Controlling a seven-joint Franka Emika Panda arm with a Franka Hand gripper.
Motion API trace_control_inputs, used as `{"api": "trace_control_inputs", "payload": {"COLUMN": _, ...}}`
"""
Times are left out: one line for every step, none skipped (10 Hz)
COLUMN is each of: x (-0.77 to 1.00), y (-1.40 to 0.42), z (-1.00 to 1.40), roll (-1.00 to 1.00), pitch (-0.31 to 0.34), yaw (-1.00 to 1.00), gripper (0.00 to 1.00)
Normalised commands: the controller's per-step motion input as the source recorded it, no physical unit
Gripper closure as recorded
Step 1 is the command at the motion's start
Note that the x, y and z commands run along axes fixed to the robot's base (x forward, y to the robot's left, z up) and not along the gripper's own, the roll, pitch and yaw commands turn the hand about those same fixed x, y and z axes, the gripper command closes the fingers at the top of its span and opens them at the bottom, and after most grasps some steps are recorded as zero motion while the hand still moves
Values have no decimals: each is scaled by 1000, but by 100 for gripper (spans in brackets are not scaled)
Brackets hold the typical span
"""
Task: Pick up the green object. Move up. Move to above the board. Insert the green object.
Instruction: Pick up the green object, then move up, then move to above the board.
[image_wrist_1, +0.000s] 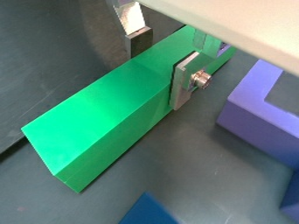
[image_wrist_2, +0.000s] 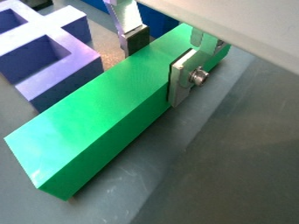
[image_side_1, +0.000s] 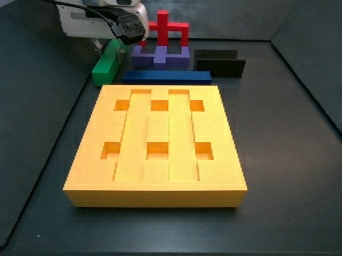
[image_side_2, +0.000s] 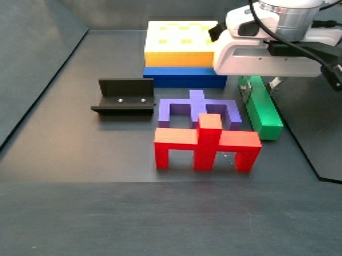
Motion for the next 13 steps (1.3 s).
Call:
{"api": "trace_control_inputs", "payload": {"x": 0, "y": 0, "z": 0, "roll": 0, "pitch": 0, "yaw": 0, "gripper": 100}}
{"api": "trace_control_inputs", "payload": {"x": 0, "y": 0, "z": 0, "roll": 0, "pitch": 0, "yaw": 0, "gripper": 100}}
{"api": "trace_control_inputs", "payload": {"x": 0, "y": 0, "z": 833, "roll": 0, "pitch": 0, "yaw": 0, "gripper": 100}}
{"api": "trace_control_inputs", "payload": {"x": -43, "y": -45, "z": 860, "roll": -4, "pitch": -2, "yaw": 3, "gripper": 100}}
{"api": "trace_control_inputs", "payload": {"x": -93, "y": -50, "z": 664, "roll": -10, "pitch": 35, "yaw": 9, "gripper": 100}}
{"api": "trace_control_inputs", "payload": {"x": -47, "y": -27, "z": 378, "roll": -5, "pitch": 20, "yaw": 8, "gripper": 100}}
{"api": "trace_control_inputs", "payload": {"x": 0, "y": 0, "z": 1400, "roll": 0, "pitch": 0, "yaw": 0, "gripper": 100}}
{"api": "trace_control_inputs", "payload": {"x": -20, "y": -3, "z": 1400, "roll": -5, "pitch": 28, "yaw": 0, "gripper": 100}}
{"api": "trace_control_inputs", "payload": {"x": -53, "y": -9, "z": 1400, "roll": -7, "pitch": 40, "yaw": 0, "gripper": 100}}
{"api": "trace_control_inputs", "payload": {"x": -11, "y": 2, "z": 1400, "roll": -1, "pitch": 10, "yaw": -1, "gripper": 100}}
{"api": "trace_control_inputs", "payload": {"x": 25, "y": 8, "z": 1400, "roll": -8, "pitch": 57, "yaw": -2, "gripper": 100}}
{"api": "trace_control_inputs", "payload": {"x": -53, "y": -10, "z": 1400, "roll": -11, "pitch": 69, "yaw": -3, "gripper": 100}}
{"api": "trace_control_inputs", "payload": {"x": -26, "y": -7, "z": 802, "roll": -6, "pitch": 28, "yaw": -1, "gripper": 100}}
